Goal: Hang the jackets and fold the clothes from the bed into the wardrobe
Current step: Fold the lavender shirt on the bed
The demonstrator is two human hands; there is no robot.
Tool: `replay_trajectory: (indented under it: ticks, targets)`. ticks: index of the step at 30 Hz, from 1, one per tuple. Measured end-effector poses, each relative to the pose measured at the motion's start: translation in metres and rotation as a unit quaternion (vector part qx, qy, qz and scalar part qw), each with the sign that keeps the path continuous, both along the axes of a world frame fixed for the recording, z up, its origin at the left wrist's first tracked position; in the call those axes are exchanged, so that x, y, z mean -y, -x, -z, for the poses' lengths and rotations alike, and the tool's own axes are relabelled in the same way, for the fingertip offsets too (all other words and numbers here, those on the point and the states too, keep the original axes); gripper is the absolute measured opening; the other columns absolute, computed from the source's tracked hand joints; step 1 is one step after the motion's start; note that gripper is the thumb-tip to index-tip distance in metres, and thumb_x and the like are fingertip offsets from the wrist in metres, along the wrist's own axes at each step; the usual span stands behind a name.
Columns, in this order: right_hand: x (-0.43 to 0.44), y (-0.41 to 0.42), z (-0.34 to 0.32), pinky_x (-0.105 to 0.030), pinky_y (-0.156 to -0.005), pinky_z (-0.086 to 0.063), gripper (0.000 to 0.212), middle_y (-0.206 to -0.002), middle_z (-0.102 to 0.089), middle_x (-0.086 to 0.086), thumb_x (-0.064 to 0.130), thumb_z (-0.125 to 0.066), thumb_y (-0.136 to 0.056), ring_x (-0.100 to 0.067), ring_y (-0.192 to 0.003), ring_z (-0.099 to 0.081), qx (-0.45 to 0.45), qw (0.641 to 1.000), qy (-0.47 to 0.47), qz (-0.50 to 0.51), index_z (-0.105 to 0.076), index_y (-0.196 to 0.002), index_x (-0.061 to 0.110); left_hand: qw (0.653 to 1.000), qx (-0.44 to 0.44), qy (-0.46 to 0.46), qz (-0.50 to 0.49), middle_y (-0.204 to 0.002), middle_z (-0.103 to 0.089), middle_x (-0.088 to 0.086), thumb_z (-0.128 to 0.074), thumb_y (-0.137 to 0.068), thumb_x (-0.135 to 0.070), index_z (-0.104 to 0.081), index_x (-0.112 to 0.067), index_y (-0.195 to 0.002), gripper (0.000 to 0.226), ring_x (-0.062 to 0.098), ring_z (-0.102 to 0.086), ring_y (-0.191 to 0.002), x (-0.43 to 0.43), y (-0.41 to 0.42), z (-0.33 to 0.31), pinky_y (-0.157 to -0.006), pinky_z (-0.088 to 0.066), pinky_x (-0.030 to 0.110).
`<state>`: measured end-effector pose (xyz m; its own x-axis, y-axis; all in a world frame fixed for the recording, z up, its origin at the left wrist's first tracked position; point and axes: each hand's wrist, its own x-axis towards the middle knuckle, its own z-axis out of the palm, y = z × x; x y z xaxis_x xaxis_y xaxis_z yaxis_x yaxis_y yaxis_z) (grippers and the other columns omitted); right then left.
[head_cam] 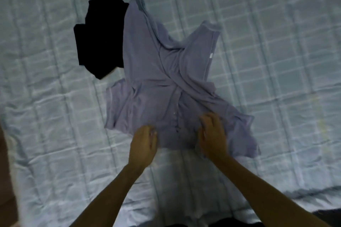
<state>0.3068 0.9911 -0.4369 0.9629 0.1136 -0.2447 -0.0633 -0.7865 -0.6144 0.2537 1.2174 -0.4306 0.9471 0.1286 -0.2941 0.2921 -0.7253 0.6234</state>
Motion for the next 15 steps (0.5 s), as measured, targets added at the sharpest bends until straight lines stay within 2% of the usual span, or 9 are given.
replay_trajectory:
  ticks: [1,3,6,7,9,11,12,15]
  targets:
    - [-0.002,0.015,0.000,-0.036,-0.078,-0.043,0.028,-0.105,-0.055,-0.015,0.023,-0.045,-0.086,-0.034,-0.088,-0.056,0.002,1.000,0.015,-0.023,-0.058,-0.103,0.007,0.999,-0.022,-0.008,0.048,-0.091,-0.060,0.005,-0.040,-0.095,-0.033,-0.058,-0.011,-0.100,0.029,0.021,-0.057,-0.079,-0.001,0.015,0.004,-0.071,-0.051,0.038]
    - [-0.006,0.038,0.002,-0.040,-0.078,-0.048,0.030,-0.107,-0.056,-0.015,0.026,-0.052,-0.080,-0.036,-0.088,-0.058,-0.011,0.997,0.048,-0.059,-0.053,-0.107,0.012,0.987,-0.059,-0.050,0.138,-0.104,-0.062,0.010,-0.046,-0.090,-0.037,-0.057,-0.010,-0.113,0.037,0.028,-0.060,-0.090,-0.002,0.034,0.016,-0.078,-0.051,0.038]
    - [-0.004,0.063,0.017,-0.048,-0.089,-0.045,0.064,-0.127,-0.050,-0.021,0.024,-0.070,-0.069,-0.041,-0.106,-0.054,-0.056,0.986,0.130,-0.085,-0.043,-0.126,0.012,0.957,-0.100,-0.126,0.243,-0.131,-0.050,0.021,-0.063,-0.079,-0.047,-0.039,-0.012,-0.137,0.072,0.039,-0.050,-0.117,0.005,0.042,0.040,-0.096,-0.044,0.048]
    - [-0.001,0.068,0.023,-0.050,-0.091,-0.044,0.074,-0.132,-0.046,-0.022,0.022,-0.072,-0.067,-0.042,-0.112,-0.051,-0.065,0.983,0.155,-0.079,-0.039,-0.132,0.012,0.950,-0.094,-0.144,0.261,-0.135,-0.046,0.024,-0.068,-0.075,-0.049,-0.035,-0.011,-0.140,0.082,0.042,-0.046,-0.122,0.010,0.038,0.048,-0.099,-0.041,0.053]
    - [0.007,0.075,0.035,-0.052,-0.094,-0.044,0.085,-0.137,-0.043,-0.022,0.019,-0.072,-0.068,-0.040,-0.120,-0.047,-0.078,0.980,0.174,-0.054,-0.030,-0.141,0.013,0.947,-0.071,-0.184,0.252,-0.134,-0.045,0.027,-0.075,-0.069,-0.050,-0.040,-0.008,-0.140,0.089,0.044,-0.044,-0.121,0.020,0.028,0.062,-0.099,-0.038,0.057]
    - [0.015,0.077,0.047,-0.050,-0.093,-0.046,0.082,-0.130,-0.052,-0.018,0.012,-0.070,-0.074,-0.034,-0.116,-0.052,-0.087,0.984,0.153,-0.020,-0.027,-0.143,0.011,0.947,-0.048,-0.213,0.238,-0.131,-0.047,0.027,-0.079,-0.064,-0.047,-0.044,-0.006,-0.138,0.092,0.042,-0.045,-0.116,0.025,0.018,0.073,-0.095,-0.039,0.055]
    - [0.019,0.077,0.052,-0.048,-0.089,-0.048,0.075,-0.120,-0.058,-0.017,0.006,-0.067,-0.075,-0.033,-0.108,-0.056,-0.077,0.987,0.143,-0.012,-0.032,-0.141,0.008,0.945,-0.033,-0.214,0.243,-0.130,-0.047,0.027,-0.079,-0.064,-0.042,-0.044,-0.004,-0.138,0.091,0.042,-0.046,-0.113,0.026,0.016,0.075,-0.092,-0.042,0.054]
    - [0.027,0.076,0.052,-0.043,-0.064,-0.052,0.043,-0.084,-0.065,-0.019,-0.012,-0.059,-0.070,-0.037,-0.075,-0.063,-0.006,0.993,0.117,-0.017,-0.059,-0.112,0.001,0.950,0.023,-0.194,0.243,-0.111,-0.056,0.026,-0.070,-0.072,-0.014,-0.050,0.000,-0.130,0.063,0.039,-0.055,-0.090,0.020,0.021,0.075,-0.072,-0.051,0.045]
